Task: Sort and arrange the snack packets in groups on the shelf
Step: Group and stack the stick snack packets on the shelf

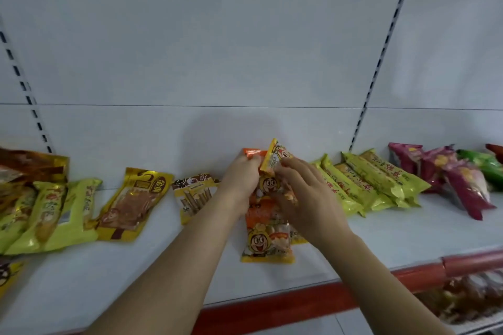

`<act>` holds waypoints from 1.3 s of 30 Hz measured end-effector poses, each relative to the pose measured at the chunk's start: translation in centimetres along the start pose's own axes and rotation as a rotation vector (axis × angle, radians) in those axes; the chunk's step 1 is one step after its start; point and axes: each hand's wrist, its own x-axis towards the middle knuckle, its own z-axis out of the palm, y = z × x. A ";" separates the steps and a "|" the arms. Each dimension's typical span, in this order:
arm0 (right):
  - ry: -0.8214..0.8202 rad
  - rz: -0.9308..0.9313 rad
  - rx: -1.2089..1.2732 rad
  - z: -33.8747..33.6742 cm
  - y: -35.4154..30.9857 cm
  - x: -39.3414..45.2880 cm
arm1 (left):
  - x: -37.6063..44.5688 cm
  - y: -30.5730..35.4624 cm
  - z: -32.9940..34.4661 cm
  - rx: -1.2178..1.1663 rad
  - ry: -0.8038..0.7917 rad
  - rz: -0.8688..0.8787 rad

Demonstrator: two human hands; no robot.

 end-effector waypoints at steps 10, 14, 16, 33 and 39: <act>-0.122 -0.039 0.079 2.4 2.2 0.1 | 2.5 -0.6 -1.3 0.816 0.190 0.192; -0.096 -0.037 0.108 2.2 2.3 0.5 | 2.7 -1.1 -2.0 0.772 0.202 0.179; -0.081 -0.007 0.131 1.9 2.5 0.7 | 2.4 -1.2 -2.4 0.763 0.216 0.212; -0.344 -0.125 0.087 3.6 -10.2 5.9 | -4.5 -0.5 -13.9 1.193 0.498 0.445; -0.381 -0.224 0.150 7.3 -19.8 7.3 | -8.4 0.1 -23.4 1.367 0.552 0.319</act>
